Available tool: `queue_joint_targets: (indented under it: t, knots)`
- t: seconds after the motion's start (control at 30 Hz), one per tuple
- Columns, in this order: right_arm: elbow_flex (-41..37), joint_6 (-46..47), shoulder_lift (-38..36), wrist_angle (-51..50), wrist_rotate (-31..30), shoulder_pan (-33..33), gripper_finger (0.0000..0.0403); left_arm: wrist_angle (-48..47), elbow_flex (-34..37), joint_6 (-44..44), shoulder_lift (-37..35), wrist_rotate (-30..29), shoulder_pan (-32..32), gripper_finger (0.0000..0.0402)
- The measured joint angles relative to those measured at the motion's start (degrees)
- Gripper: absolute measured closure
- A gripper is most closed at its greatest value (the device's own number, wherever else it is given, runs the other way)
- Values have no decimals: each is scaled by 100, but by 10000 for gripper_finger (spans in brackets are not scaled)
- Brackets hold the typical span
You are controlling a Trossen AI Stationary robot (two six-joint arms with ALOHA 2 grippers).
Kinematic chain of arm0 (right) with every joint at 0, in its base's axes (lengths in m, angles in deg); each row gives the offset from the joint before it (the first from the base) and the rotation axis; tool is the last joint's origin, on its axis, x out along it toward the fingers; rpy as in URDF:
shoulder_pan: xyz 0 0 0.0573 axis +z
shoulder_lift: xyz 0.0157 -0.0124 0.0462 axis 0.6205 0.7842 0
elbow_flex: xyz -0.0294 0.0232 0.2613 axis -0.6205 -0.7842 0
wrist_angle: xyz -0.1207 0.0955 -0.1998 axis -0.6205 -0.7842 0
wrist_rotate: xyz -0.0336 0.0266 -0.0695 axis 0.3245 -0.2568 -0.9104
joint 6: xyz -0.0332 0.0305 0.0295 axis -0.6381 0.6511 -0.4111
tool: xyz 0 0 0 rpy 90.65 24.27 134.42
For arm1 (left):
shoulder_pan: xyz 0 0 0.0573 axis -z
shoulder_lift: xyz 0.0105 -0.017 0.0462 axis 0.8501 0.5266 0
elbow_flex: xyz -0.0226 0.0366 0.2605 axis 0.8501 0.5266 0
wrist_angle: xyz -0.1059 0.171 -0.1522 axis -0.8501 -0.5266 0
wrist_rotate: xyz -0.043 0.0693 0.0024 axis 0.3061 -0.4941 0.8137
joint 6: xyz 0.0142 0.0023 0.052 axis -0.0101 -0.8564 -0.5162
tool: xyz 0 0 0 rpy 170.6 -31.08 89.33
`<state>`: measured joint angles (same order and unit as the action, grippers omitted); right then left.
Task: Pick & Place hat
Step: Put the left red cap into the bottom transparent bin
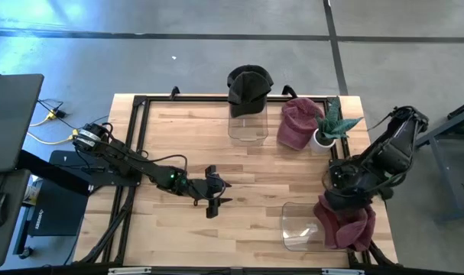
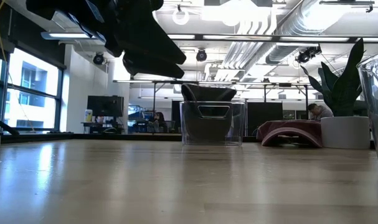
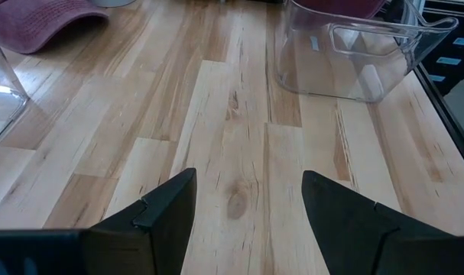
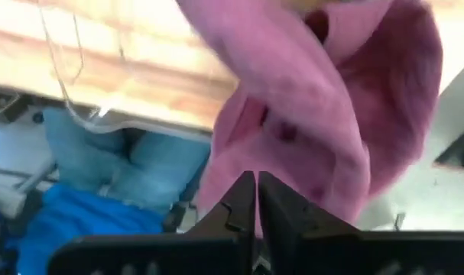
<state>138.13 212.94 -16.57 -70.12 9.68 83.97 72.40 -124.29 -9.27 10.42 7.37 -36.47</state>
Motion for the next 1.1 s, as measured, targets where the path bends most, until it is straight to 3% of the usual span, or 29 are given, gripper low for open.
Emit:
queue_joint_targets:
  t: [0.17, 0.47, 0.73, 0.93, 1.1]
  knots:
    - [-514, -93, -45, -19, 190, 3, 399, -10, 0, 0, 0, 2, 0, 170]
    - [-1398, 400, -392, 222, 1687, 324, 400, -40, 0, 0, 1, 9, 0, 170]
    - [-1861, 323, -454, 1117, 2327, 438, 401, -40, 0, 0, 2, 9, 0, 170]
    - [-1135, 439, -382, 832, 1696, 437, 401, -18, 0, 21, 2, 7, 0, 170]
    - [-786, 11, -219, 840, 99, 354, 399, 3, 0, 20, 2, 4, 0, 170]
